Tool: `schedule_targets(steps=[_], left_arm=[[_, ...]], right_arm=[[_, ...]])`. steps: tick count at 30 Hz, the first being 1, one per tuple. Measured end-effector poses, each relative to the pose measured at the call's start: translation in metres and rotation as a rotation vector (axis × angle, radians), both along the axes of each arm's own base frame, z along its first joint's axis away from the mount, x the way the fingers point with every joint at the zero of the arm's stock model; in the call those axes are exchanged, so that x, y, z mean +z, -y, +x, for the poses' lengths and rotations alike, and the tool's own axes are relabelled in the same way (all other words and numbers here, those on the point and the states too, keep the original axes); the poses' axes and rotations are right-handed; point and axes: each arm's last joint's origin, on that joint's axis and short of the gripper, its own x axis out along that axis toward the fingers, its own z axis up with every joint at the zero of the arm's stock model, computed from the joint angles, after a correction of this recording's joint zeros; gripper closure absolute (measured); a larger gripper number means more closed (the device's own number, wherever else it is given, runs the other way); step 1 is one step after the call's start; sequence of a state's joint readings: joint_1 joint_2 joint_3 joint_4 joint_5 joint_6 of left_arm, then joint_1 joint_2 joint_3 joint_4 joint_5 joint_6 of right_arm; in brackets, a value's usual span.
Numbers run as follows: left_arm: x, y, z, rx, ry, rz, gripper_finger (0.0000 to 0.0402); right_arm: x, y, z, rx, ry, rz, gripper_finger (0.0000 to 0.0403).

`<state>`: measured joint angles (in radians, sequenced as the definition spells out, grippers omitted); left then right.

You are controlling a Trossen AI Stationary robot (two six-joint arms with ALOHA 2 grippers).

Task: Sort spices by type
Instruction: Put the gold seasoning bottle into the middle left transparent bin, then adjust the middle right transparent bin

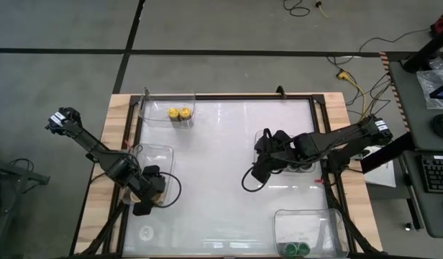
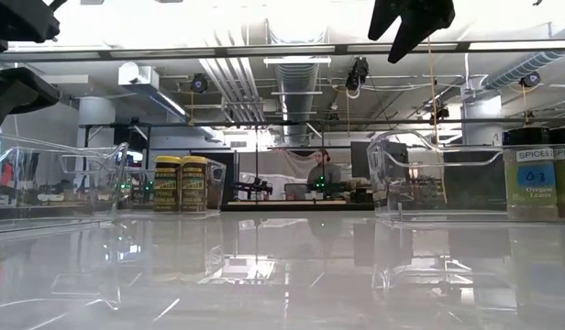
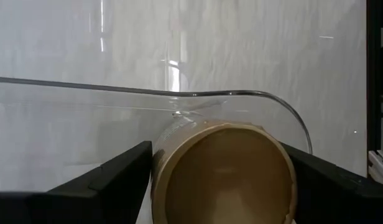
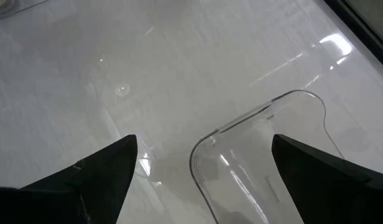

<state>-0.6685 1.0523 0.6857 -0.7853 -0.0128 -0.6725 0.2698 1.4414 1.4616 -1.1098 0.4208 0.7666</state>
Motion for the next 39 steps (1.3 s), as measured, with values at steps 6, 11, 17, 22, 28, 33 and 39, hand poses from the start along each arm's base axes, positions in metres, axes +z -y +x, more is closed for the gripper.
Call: schedule_targets(steps=[6,11,17,22,28,33,39], left_arm=[[0.001,0.000,-0.001,0.012,-0.015,-0.025,0.0098],[0.009,0.002,0.002,0.010,0.001,-0.049,0.0095],[0.017,0.004,0.004,0.012,0.018,-0.064,0.0069],[0.021,0.003,0.003,0.012,0.008,-0.049,0.0046],[0.032,0.001,0.003,0.014,0.032,0.000,0.0038],[0.049,-0.005,0.007,0.048,0.133,0.110,0.0038],[0.057,-0.032,0.020,0.164,0.210,0.209,0.0038]], right_arm=[[0.000,0.000,0.000,0.000,0.000,-0.001,0.0039],[-0.001,0.000,0.000,0.000,-0.003,-0.005,0.0039],[0.000,0.000,0.002,-0.005,0.021,-0.024,0.0039],[0.000,0.000,0.002,-0.004,0.028,-0.027,0.0039],[0.000,0.001,0.003,-0.012,0.039,-0.044,0.0039],[0.001,0.001,0.004,-0.007,0.046,-0.046,0.0039],[0.001,0.003,0.005,-0.016,0.052,-0.044,0.0039]])
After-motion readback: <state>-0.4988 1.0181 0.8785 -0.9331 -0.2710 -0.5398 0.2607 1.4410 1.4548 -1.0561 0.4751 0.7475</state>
